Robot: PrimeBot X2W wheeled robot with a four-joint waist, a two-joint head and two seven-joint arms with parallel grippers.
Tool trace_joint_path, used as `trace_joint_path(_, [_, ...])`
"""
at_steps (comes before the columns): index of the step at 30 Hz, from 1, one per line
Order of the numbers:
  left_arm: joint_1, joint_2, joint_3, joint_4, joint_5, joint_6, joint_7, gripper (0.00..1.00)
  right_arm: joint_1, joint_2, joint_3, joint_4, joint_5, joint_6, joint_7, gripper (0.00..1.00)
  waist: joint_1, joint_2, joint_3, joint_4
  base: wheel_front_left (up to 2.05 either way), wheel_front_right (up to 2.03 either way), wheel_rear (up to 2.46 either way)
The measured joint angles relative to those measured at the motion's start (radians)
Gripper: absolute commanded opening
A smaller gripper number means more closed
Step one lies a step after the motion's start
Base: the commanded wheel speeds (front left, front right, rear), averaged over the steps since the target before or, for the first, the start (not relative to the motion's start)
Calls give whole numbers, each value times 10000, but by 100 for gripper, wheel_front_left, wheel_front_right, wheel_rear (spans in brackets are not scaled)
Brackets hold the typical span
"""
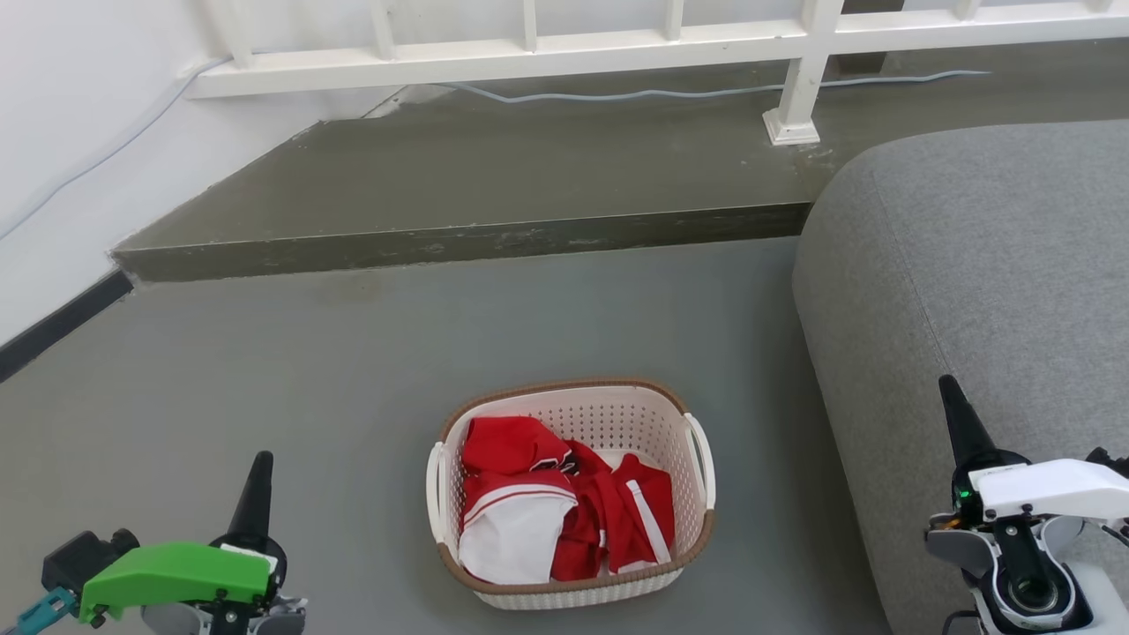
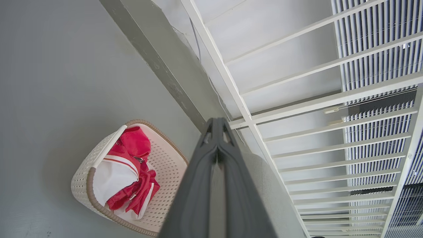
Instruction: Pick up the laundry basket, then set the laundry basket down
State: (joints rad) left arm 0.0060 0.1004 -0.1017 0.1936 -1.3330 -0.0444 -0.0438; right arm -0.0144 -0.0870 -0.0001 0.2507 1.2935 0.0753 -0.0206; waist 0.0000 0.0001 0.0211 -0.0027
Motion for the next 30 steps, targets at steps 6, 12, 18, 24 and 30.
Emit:
trace_joint_path(6, [-85, 2, 155, 151, -844, -174, 182, 0, -71, 19, -180, 50, 794, 121, 192, 0, 0, 0, -43, 6, 0, 0, 0])
trace_joint_path(12, [-150, 2, 362, 263, -1626, -314, 347, 0, -206, 42, -330, 94, 1630, 215, 389, 0, 0, 0, -84, 12, 0, 0, 0])
trace_joint_path(18, [-275, 2, 543, 360, -2395, -449, 522, 0, -232, 67, -514, 140, 2468, 301, 562, 0, 0, 0, -126, 17, 0, 0, 0])
trace_joint_path(24, [-369, 2, 725, 518, -3216, -623, 654, 0, -310, 77, -663, 163, 3262, 389, 757, 0, 0, 0, -167, 23, 0, 0, 0])
trace_joint_path(30, [-384, 2, 792, 566, -3480, -700, 708, 0, -400, 82, -740, 186, 3567, 391, 802, 0, 0, 0, -177, 25, 0, 0, 0])
